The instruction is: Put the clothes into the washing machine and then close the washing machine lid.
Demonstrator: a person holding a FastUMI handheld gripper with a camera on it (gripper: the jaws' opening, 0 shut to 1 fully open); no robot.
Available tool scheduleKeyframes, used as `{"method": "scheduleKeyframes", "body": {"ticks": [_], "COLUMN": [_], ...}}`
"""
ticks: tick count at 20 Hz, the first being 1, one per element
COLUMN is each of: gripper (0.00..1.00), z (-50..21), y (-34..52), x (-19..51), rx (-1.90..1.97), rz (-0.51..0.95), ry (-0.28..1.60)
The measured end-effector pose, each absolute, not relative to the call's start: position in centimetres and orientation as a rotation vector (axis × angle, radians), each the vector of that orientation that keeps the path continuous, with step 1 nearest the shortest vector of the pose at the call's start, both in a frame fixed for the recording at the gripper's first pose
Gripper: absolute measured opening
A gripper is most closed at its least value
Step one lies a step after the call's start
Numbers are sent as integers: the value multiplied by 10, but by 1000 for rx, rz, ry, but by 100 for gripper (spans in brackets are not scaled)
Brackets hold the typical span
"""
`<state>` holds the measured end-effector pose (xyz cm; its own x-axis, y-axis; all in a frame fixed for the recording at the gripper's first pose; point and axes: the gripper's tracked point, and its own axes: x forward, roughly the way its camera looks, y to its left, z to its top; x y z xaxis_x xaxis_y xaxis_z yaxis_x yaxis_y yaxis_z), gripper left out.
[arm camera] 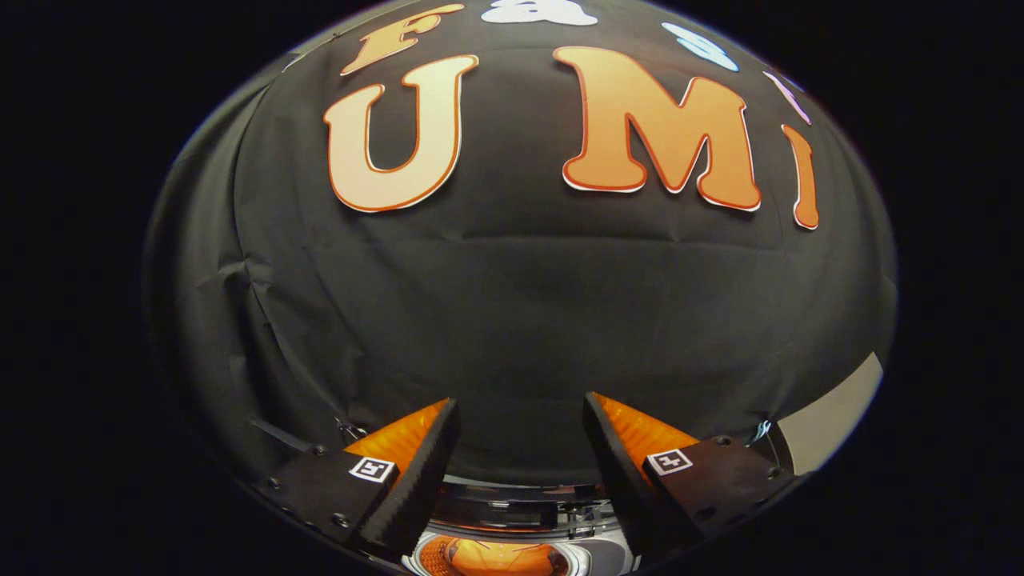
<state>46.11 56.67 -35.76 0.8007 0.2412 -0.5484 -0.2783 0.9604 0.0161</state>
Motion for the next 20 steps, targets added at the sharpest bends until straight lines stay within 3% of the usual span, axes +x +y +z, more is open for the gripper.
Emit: {"method": "scheduleKeyframes", "body": {"ticks": [7,20], "gripper": [99,99], "z": [-381,-378], "y": [570,566], "x": [472,481], "rx": [-62,-61], "rz": [273,278], "ry": [632,568]}}
